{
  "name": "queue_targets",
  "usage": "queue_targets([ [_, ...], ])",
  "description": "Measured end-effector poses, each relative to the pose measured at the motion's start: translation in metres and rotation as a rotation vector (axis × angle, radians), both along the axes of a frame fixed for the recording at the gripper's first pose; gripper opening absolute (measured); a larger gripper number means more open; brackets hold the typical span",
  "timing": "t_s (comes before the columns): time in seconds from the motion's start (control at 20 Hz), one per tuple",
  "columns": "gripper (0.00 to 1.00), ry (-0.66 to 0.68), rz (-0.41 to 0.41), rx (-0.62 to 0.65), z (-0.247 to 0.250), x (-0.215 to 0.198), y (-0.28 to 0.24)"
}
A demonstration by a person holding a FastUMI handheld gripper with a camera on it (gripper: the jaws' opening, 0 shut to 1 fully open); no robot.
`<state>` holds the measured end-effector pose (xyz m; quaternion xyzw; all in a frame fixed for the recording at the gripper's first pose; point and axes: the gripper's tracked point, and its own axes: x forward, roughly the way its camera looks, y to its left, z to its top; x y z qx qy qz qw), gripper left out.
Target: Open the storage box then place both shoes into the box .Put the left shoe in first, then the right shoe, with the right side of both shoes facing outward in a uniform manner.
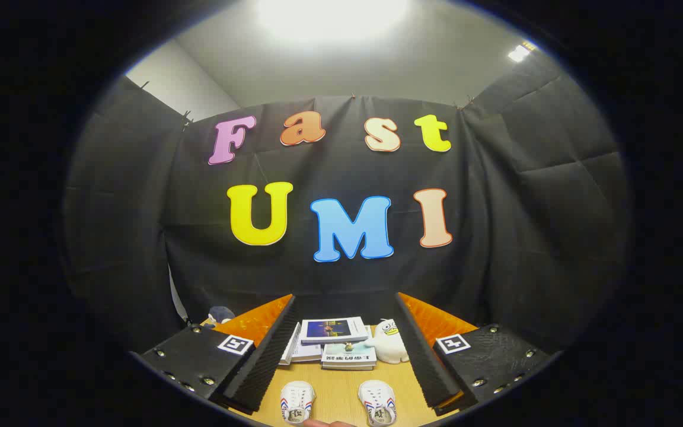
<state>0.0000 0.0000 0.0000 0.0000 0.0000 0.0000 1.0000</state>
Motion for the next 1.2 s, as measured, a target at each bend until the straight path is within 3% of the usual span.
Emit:
queue_targets([
  [0.95,0.97,0.011,0.034,-0.017,-0.009,0.025,-0.003],
  [1.2,0.96,0.061,0.088,0.007,-0.032,0.040,0.010],
])
